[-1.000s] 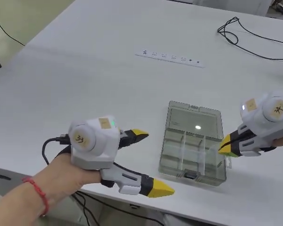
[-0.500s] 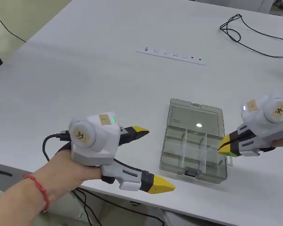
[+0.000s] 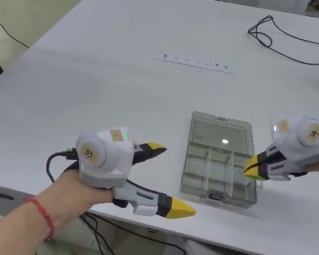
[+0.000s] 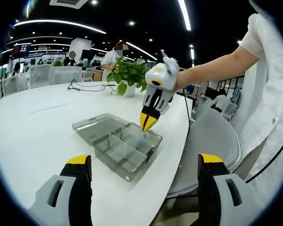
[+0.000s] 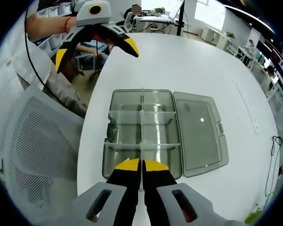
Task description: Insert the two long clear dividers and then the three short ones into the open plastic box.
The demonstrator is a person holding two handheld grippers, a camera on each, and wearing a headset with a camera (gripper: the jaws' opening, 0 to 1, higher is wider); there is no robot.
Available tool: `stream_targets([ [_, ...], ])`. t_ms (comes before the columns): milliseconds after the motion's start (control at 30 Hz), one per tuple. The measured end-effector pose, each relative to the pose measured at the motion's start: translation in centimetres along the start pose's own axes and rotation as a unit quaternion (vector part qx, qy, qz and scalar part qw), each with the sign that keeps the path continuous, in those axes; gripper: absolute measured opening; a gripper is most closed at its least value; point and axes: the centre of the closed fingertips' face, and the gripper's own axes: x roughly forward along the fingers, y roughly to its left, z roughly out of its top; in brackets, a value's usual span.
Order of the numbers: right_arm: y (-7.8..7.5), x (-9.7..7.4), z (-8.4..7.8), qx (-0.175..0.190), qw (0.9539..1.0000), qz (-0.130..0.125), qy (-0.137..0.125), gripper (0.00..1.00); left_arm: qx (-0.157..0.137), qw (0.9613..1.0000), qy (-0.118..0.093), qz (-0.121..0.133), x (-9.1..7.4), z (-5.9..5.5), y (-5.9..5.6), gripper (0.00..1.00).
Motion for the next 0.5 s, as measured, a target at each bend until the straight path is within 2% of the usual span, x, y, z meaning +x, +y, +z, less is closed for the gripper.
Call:
stream_targets([
  [500, -0.1, 1.6, -0.9, -0.001, 0.9998, 0.002, 0.02, 0.03, 0.002, 1.0, 0.006, -0.005, 0.3, -0.1, 0.3, 1.0],
])
